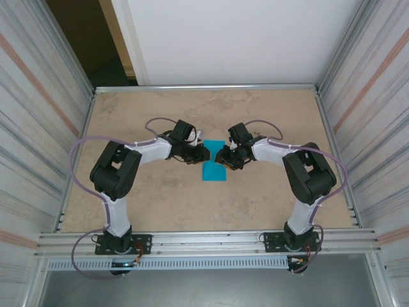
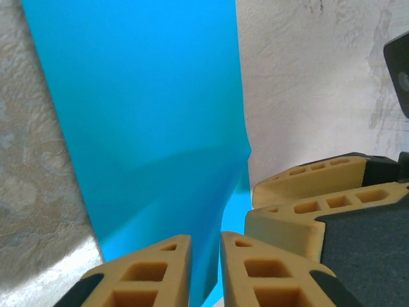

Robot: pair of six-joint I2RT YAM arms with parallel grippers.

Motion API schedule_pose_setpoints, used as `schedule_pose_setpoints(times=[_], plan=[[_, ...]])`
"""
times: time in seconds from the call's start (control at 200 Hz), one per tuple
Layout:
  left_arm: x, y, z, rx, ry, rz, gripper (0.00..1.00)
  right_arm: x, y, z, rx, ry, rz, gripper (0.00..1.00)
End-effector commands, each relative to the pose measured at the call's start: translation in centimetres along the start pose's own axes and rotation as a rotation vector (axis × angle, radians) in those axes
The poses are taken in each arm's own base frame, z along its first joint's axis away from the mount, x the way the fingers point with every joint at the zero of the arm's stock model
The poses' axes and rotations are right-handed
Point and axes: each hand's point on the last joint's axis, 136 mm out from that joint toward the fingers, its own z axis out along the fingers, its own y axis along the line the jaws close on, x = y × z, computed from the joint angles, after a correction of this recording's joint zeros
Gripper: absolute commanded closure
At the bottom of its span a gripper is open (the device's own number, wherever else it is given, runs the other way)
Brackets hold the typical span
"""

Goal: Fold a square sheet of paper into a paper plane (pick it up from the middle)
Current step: Fold the triangle a second time at the center of the table.

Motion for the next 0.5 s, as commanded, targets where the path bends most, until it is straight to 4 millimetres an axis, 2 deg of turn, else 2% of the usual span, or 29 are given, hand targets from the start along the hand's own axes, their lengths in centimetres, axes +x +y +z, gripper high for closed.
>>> schedule_pose_setpoints(times=[0.0, 0.17, 0.496], plan=[[-0.6, -0.5, -0.2, -0.009, -0.009, 0.036, 0.86, 0.9, -0.8, 1.0, 0.013, 0.04, 0.035, 0.62], [-0.4, 0.5, -0.2, -0.041, -0.013, 0.025, 0.89, 1.2, -1.2, 1.5, 0.023, 0.054, 0.042, 0.62], [-0.1, 1.7, 0.3, -0.064, -0.003, 0.01, 0.89, 1.6, -2.2, 2.1, 0.051, 0.07, 0.054, 0.63]])
